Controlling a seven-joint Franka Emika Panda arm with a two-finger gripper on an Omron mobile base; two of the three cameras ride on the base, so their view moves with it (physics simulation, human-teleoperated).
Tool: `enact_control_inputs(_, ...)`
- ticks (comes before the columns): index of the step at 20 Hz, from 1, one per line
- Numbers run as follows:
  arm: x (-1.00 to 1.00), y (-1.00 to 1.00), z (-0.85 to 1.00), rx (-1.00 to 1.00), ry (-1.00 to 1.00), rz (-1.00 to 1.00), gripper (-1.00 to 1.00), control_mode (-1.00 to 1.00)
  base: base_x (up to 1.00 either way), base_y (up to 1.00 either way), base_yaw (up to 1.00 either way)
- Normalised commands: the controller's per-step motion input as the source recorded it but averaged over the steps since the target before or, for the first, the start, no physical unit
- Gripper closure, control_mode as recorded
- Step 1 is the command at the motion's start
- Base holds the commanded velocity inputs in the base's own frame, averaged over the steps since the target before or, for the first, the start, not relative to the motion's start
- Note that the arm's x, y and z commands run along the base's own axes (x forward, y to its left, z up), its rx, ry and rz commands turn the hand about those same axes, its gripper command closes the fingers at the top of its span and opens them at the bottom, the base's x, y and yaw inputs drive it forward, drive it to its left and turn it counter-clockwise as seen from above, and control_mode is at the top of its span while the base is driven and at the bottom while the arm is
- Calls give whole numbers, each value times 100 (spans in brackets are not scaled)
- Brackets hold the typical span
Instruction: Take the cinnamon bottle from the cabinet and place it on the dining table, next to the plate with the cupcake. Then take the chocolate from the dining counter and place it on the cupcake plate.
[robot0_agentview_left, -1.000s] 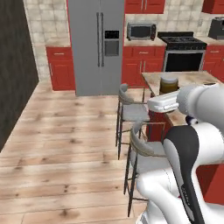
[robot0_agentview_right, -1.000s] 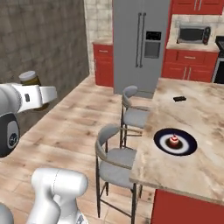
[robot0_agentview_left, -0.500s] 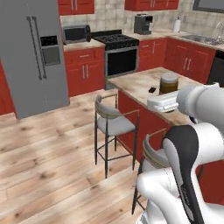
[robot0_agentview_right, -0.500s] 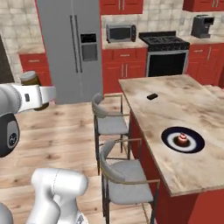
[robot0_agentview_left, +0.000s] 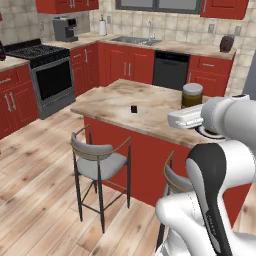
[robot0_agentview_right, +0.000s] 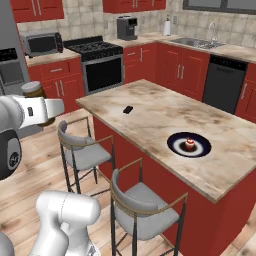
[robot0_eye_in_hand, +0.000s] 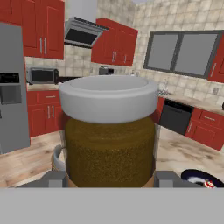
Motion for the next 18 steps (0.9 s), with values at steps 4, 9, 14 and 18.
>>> enact_control_inputs(4,0,0,0,0,0,0,100,100,44,98,-72)
enact_control_inputs(9,0,0,0,0,0,0,100,100,39,100,-63)
enact_control_inputs(14,0,0,0,0,0,0,100,100,36,100,-53)
enact_control_inputs(18,0,0,0,0,0,0,100,100,47,38,-40)
